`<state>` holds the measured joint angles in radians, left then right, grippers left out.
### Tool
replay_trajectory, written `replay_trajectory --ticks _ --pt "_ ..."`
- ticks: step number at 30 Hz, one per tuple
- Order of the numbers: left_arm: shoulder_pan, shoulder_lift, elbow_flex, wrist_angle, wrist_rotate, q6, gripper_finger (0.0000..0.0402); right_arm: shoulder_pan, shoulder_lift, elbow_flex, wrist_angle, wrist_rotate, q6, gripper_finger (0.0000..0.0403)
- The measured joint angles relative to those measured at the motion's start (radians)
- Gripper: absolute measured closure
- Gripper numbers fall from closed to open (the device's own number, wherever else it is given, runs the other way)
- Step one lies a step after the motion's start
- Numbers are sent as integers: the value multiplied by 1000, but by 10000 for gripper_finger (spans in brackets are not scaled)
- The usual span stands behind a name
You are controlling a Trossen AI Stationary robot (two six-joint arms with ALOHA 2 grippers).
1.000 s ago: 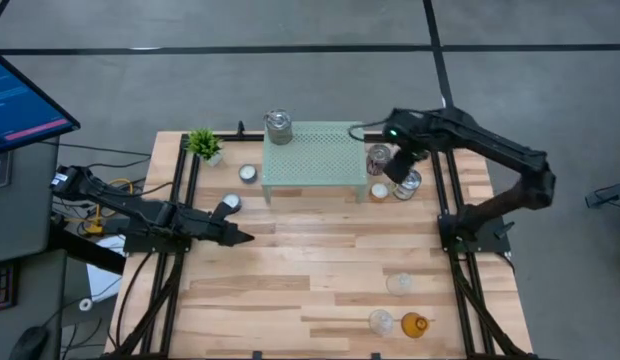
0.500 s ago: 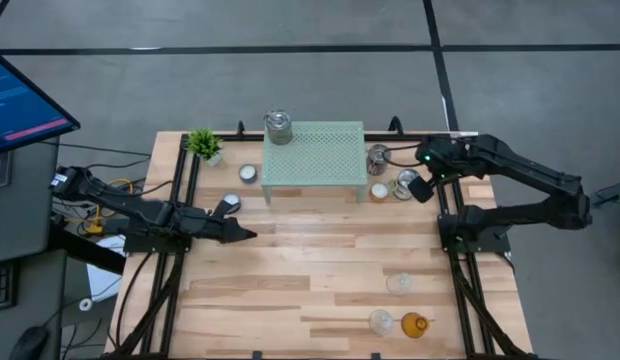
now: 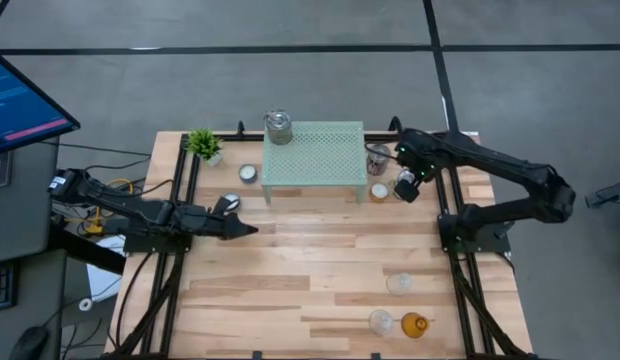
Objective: Pick & Place candle stick holders
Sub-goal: Put the bottom silver scented candle on the shelf aligned with the other silver scented candle
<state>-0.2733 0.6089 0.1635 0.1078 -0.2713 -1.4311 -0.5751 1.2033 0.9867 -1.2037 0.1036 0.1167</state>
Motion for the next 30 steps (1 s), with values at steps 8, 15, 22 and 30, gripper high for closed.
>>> replay_trajectory --ticks 8,15,22,30 --pt "0 0 0 9 -13 7 202 -14 26 27 -40 -39 -16 5" --pt "0 0 0 43 -13 8 150 -15 28 114 -34 -4 -90 6" --pt "0 0 0 78 -13 8 131 -9 28 125 73 25 -116 9" --pt "0 0 0 81 -13 8 132 -13 28 125 72 29 -16 14"
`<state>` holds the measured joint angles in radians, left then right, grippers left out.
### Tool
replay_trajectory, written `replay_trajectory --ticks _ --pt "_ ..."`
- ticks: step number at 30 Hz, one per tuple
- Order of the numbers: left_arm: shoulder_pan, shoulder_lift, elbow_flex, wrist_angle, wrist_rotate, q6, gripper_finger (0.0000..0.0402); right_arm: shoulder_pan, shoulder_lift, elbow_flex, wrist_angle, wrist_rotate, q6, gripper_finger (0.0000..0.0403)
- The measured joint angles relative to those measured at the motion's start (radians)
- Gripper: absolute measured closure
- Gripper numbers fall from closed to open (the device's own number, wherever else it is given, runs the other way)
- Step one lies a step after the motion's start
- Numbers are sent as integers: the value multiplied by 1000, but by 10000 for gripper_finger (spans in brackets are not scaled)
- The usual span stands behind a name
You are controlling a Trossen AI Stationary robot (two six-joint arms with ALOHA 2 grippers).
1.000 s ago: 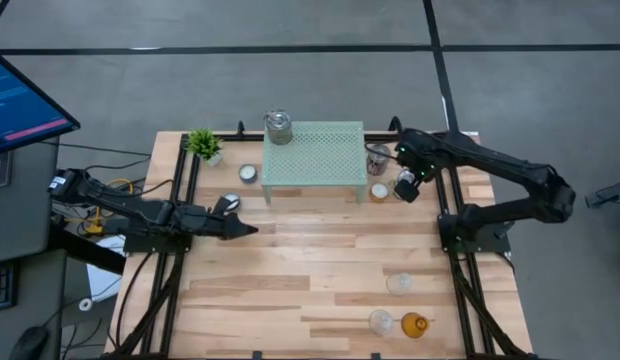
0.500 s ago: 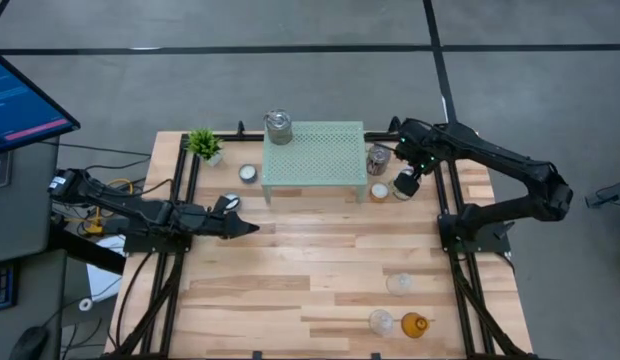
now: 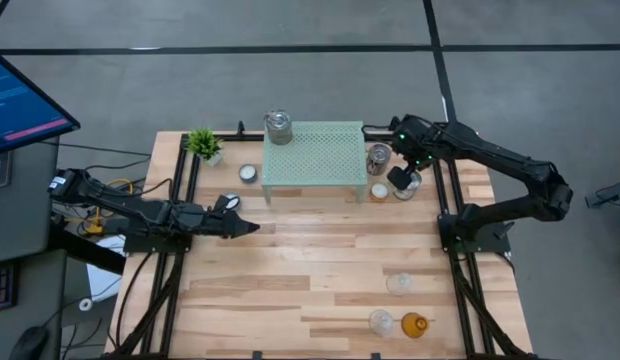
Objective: Pick & Place candle stick holders
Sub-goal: Put the bottom silver scented candle on the shelf aligned with the other silver scented candle
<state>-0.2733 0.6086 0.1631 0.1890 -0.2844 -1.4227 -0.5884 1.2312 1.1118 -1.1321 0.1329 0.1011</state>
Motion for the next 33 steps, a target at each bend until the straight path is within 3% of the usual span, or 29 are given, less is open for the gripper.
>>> replay_trajectory --ticks 4,9,11,18,24,33 --pt "0 0 0 6 0 0 132 -19 0 0 -16 -37 0 10" --pt "0 0 0 34 1 17 131 -64 2 0 -15 -302 -31 4" --pt "0 0 0 65 0 44 130 -75 16 0 -16 -346 -38 4" --pt "0 0 0 107 0 83 130 -95 101 0 -70 -340 -118 3" --pt "0 0 0 119 1 102 130 -95 202 0 -151 -186 -188 3" --pt "0 0 0 127 0 102 130 -115 225 18 -152 -91 -236 3"
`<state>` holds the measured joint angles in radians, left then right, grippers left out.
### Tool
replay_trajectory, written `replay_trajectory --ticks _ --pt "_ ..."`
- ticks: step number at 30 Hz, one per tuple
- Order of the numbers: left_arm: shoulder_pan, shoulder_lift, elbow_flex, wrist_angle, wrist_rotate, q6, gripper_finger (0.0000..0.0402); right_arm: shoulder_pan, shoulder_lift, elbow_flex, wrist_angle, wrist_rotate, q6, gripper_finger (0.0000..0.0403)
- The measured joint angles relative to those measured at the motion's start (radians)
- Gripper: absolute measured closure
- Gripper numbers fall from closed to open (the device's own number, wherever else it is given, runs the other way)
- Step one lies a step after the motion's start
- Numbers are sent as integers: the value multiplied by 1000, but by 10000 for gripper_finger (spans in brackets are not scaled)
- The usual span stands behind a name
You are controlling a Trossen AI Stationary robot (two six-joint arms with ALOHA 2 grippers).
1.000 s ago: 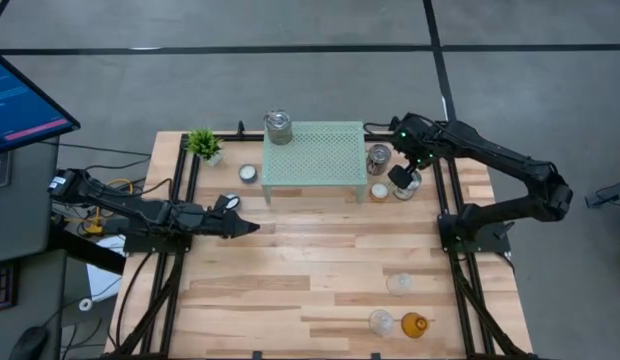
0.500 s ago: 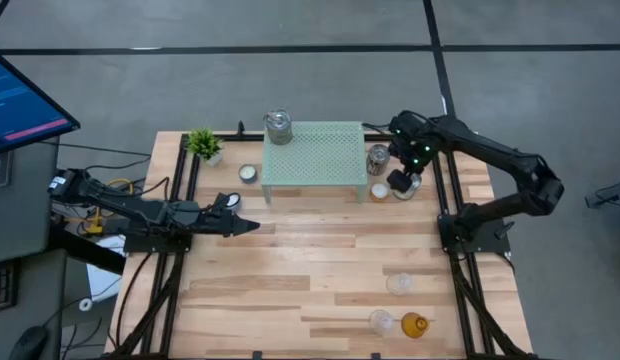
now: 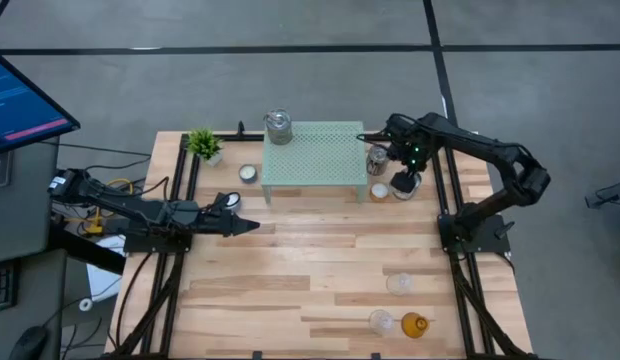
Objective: Pick & Place candle stick holders
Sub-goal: Put the bottom silver scented candle on the shelf aligned with the other silver scented candle
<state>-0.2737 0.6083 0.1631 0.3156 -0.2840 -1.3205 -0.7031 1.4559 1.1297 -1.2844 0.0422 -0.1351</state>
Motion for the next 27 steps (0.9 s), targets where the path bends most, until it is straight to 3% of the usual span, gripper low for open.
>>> replay_trajectory --ticks 27 --pt "0 0 0 7 25 0 130 -85 68 14 60 -46 -67 3"
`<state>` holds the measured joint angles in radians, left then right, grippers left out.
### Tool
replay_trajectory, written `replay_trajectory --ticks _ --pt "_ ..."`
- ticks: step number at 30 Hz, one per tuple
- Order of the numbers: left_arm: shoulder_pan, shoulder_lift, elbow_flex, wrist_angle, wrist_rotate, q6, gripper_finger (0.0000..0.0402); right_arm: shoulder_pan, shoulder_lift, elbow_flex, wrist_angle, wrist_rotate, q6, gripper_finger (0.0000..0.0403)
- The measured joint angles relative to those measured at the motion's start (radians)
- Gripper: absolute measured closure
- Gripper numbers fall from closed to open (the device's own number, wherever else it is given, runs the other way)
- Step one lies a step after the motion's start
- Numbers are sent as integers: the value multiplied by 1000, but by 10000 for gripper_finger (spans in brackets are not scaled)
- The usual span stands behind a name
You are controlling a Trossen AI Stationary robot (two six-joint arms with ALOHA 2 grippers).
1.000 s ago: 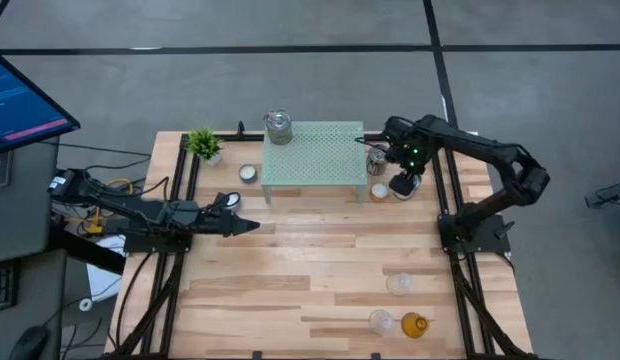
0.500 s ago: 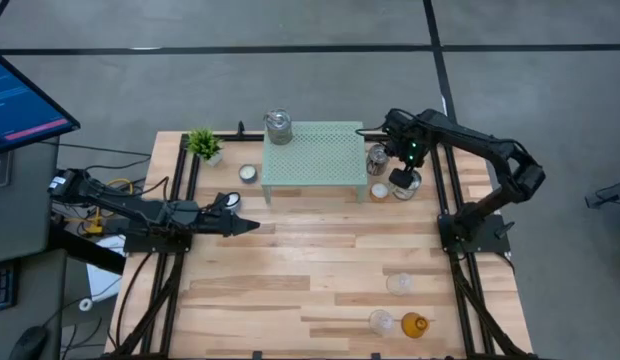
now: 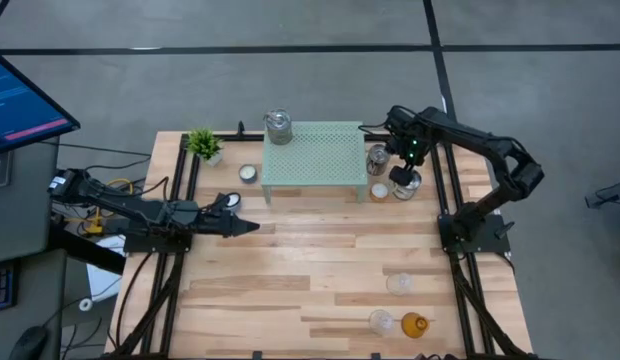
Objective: Pick & Place candle stick holders
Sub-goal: Put the bottom silver scented candle on the shelf aligned with the other silver scented candle
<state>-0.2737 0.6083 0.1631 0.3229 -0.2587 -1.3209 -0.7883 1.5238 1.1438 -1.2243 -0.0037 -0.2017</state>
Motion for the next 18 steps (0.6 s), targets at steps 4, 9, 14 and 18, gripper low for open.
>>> replay_trajectory --ticks 4,9,14,18 --pt "0 0 0 0 3 0 130 0 0 -48 17 -3 12 3" --pt "0 0 0 0 3 0 130 0 0 -106 38 -18 19 3" --pt "0 0 0 0 3 0 130 9 0 -160 121 -47 34 3" --pt "0 0 0 1 3 0 130 9 0 -191 184 -47 52 3"
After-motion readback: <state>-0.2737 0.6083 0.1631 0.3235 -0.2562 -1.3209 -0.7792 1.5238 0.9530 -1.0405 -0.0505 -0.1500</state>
